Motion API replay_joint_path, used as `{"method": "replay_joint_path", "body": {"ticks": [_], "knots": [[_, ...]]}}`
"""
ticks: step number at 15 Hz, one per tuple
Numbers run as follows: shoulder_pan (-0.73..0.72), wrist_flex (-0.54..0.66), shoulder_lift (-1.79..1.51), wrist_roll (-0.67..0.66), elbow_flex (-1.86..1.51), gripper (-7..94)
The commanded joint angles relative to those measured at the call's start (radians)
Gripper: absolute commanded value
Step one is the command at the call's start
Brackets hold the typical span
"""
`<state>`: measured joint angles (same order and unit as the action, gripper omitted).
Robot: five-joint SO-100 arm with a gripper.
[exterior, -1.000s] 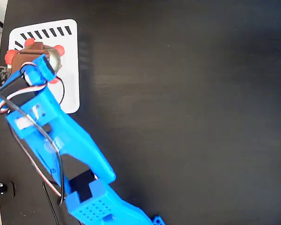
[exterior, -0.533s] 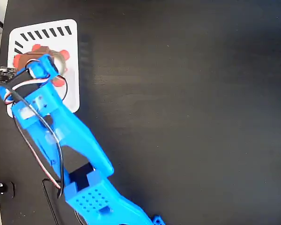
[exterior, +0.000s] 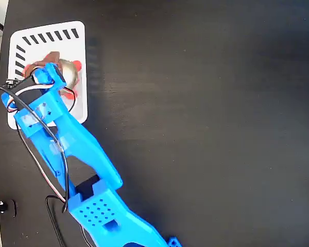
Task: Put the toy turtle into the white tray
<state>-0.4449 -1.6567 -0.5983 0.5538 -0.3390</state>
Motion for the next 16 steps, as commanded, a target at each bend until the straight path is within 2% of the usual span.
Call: {"method": "replay_joint_path", "body": {"ticks": [1,5,9,10,12,14,15,16], "knots": [[-0.015,-0.017,-0.069,0.012,0.063,67],[-0.018,-0.020,-0.107,0.011,0.058,67],[-0.017,-0.009,-0.371,-0.044,-0.089,65],[-0.014,0.017,-0.465,-0.066,-0.172,53],[0.011,0.077,-0.670,-0.098,-0.356,19],[0.051,0.127,-0.874,-0.149,-0.532,5],[0.077,0.141,-0.971,-0.179,-0.611,0],[0.106,0.141,-1.058,-0.216,-0.672,0]]}}
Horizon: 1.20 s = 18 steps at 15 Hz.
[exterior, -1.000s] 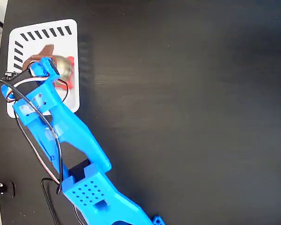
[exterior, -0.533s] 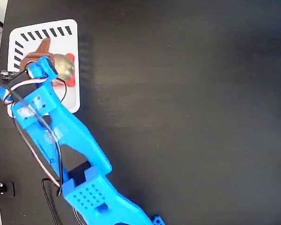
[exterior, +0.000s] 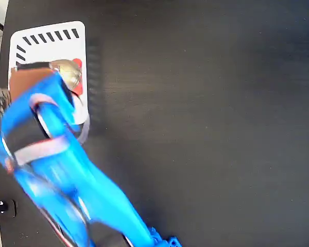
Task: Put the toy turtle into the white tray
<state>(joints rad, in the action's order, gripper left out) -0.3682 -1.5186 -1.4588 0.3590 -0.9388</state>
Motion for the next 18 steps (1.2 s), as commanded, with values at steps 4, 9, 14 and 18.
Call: {"method": "replay_joint_path", "body": {"ticks": [4,9,14,18], "knots": [[0.206,0.078,-0.588,-0.187,-0.442,0],[0.255,0.321,-1.129,-0.295,-1.203,0],[0.227,0.410,-1.555,-0.296,-1.805,0],[0.284,0.367,-1.667,-0.316,-1.917,0]]}}
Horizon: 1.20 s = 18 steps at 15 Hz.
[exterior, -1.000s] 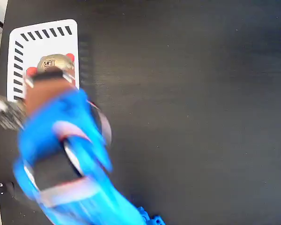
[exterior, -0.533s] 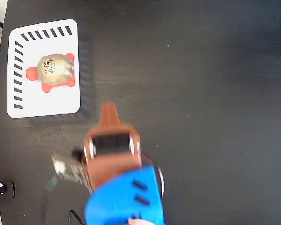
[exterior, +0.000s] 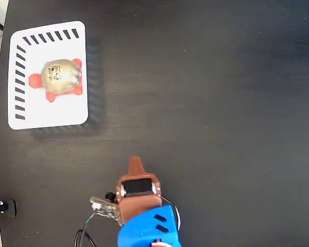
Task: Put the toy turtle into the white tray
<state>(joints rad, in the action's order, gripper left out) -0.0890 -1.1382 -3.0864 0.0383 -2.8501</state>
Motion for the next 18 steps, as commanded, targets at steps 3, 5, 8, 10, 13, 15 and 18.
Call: {"method": "replay_joint_path", "body": {"ticks": [3,5,8,10,13,15,18], "knots": [[0.018,-0.091,-0.130,0.029,-0.063,0],[0.035,-0.133,-0.156,0.040,-0.067,0],[0.031,-0.135,-0.167,0.031,-0.069,0],[0.032,-0.135,-0.167,0.031,-0.069,0],[0.034,-0.135,-0.167,0.029,-0.069,0],[0.034,-0.135,-0.167,0.029,-0.069,0],[0.034,-0.135,-0.167,0.029,-0.069,0]]}}
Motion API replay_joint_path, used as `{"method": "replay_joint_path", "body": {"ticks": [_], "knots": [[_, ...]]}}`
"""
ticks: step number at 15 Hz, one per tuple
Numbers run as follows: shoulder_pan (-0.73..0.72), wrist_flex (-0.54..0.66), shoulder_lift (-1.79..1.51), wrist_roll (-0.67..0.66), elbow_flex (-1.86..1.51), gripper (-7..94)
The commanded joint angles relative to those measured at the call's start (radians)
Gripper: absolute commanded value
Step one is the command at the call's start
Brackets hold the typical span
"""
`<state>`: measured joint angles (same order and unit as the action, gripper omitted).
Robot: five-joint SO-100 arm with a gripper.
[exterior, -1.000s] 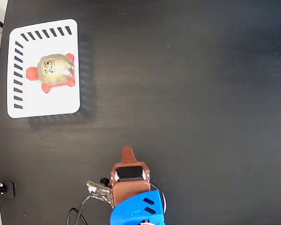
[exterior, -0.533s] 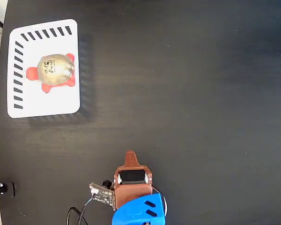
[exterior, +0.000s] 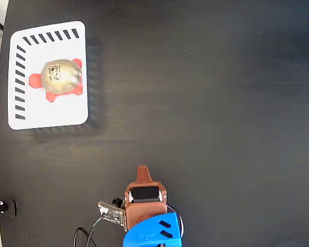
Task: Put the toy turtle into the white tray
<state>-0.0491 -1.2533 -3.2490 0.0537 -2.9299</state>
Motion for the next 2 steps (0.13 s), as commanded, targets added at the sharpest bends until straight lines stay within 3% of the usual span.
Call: {"method": "replay_joint_path", "body": {"ticks": [1,2], "knots": [[-0.006,-0.020,-0.005,0.014,0.011,0],[-0.006,-0.020,-0.005,0.014,0.011,0]]}}
